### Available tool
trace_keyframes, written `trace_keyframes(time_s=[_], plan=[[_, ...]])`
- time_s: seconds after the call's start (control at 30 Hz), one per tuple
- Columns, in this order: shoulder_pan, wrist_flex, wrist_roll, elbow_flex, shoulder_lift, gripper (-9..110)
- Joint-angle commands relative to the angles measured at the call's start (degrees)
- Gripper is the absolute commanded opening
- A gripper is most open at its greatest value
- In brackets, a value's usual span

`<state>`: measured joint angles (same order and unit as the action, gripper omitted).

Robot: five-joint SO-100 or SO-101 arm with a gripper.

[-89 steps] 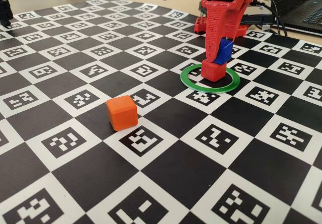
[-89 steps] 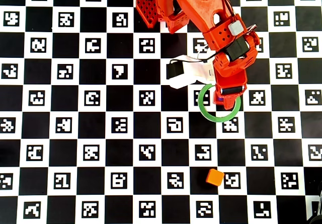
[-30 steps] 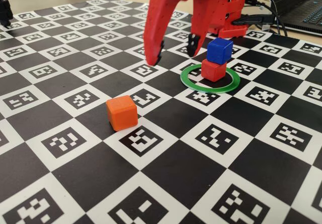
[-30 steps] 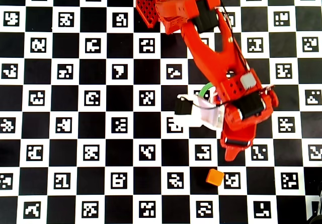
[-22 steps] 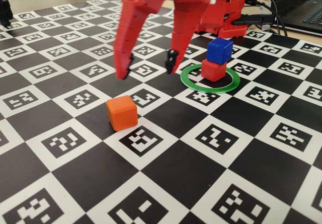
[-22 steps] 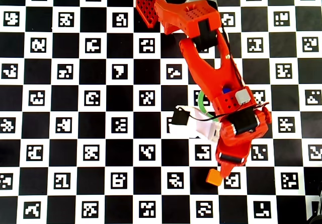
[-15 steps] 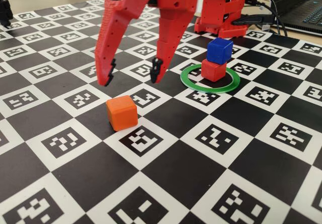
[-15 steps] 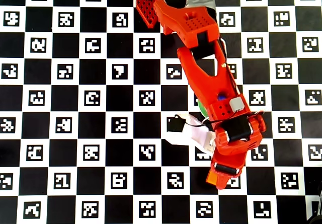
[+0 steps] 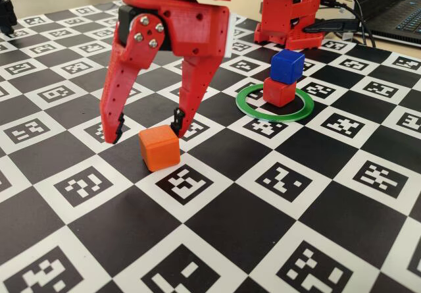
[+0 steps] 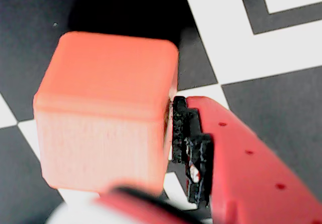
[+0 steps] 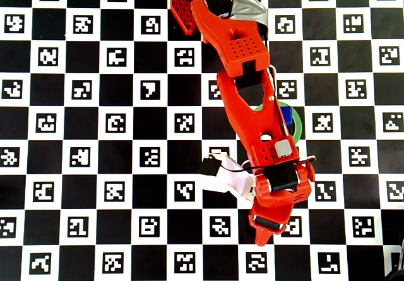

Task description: Grab the red cube then put it in the green circle then put the blue cube on top and finally the orange cube on top

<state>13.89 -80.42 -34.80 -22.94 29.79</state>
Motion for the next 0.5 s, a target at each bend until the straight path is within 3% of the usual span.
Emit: trace_keyframes(time_s=[0.0,0.47], plan=[[-0.5,0.9,-0.3,5.3,2.0,32],[-0.4,1.7,-0.5,5.4,1.0,28]])
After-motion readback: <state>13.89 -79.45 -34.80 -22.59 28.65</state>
